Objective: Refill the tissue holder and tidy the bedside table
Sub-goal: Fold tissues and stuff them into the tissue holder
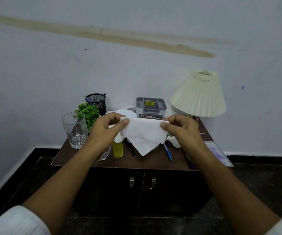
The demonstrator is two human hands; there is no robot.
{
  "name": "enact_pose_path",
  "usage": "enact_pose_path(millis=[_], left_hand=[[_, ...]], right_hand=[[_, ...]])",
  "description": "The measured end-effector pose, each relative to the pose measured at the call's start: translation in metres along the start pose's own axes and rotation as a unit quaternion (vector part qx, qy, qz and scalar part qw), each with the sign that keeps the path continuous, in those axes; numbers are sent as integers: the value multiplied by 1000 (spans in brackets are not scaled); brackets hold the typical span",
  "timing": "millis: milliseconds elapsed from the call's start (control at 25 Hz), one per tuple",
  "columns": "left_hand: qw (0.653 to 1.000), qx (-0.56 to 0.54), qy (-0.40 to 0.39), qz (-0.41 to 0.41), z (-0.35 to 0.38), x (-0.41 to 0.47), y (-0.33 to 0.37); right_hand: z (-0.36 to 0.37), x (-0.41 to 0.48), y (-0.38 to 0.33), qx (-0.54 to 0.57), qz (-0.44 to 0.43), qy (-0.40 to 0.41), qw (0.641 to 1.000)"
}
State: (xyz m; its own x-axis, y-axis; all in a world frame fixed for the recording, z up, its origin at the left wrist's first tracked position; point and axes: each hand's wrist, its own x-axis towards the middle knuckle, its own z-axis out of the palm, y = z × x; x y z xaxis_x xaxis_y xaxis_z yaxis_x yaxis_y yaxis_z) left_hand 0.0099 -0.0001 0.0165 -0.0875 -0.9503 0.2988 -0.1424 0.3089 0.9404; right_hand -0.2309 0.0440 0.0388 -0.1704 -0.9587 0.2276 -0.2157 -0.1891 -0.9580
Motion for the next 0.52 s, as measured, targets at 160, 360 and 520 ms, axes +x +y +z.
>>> enact_pose_path(millis=[160, 360, 520], left_hand=[[998, -46, -34, 2, 13, 11, 1], [987, -144, -26, -61, 28, 31, 3], [984, -90, -101, -119, 44, 44, -15]], right_hand=[[6, 12, 4, -37, 6, -132, 990], [20, 37, 19, -43, -1, -88, 995], [25, 55, 24, 60, 31, -49, 997]])
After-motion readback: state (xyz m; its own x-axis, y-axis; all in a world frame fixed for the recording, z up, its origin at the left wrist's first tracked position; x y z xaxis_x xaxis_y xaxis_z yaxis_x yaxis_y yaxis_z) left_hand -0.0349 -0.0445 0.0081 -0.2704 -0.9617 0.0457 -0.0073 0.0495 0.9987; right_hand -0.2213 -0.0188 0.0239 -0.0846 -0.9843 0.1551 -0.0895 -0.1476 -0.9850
